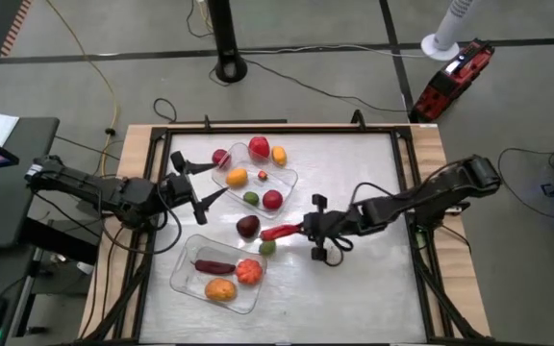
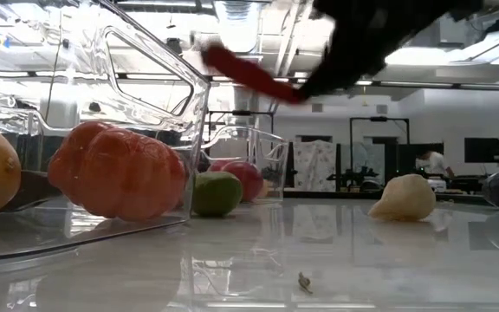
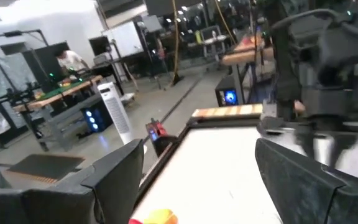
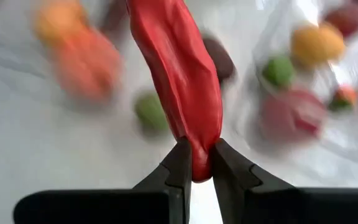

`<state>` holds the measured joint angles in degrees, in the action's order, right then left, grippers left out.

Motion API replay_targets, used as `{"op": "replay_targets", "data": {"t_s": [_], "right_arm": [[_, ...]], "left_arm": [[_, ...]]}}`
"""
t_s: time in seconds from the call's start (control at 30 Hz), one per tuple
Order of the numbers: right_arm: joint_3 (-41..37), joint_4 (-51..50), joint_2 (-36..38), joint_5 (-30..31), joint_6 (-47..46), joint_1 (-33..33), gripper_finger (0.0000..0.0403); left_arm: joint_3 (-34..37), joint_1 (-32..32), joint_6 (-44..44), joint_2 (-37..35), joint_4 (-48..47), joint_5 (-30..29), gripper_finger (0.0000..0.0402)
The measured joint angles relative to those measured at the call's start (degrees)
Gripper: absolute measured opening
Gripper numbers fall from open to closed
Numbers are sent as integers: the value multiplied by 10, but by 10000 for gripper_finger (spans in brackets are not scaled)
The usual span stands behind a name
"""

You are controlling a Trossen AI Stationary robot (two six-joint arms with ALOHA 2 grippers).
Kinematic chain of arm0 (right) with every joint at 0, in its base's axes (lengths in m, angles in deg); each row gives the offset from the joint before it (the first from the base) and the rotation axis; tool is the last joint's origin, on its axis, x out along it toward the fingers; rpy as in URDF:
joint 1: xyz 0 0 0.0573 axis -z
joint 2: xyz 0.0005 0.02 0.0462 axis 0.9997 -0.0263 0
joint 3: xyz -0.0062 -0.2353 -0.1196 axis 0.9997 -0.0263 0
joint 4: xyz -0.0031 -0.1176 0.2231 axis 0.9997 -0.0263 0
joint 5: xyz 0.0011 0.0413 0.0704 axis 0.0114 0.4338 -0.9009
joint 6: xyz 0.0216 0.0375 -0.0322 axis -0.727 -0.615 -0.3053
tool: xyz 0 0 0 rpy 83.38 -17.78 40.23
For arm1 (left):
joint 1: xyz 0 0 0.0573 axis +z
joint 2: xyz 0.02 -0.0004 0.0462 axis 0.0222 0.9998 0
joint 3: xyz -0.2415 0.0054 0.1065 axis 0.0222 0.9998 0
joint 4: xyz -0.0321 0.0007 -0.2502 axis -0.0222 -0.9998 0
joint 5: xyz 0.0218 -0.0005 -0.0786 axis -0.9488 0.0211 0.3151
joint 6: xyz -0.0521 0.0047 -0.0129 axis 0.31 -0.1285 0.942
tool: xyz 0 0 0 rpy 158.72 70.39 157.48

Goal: Sort produce into baskets
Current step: Put the pepper into the bottom transparent bin

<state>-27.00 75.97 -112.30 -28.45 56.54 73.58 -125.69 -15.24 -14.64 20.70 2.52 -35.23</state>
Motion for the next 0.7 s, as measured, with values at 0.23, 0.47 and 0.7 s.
{"op": "replay_targets", "data": {"t_s": [0.23,0.47,0.7], "right_arm": [[0,135,4,-3,38,-30,77],[46,147,-53,-39,54,-30,78],[154,123,-146,-81,123,-30,82]], "left_arm": [[0,-11,29,-23,2,26,295],[0,-10,36,-22,-4,27,295],[0,-10,37,-22,-8,9,295]]}}
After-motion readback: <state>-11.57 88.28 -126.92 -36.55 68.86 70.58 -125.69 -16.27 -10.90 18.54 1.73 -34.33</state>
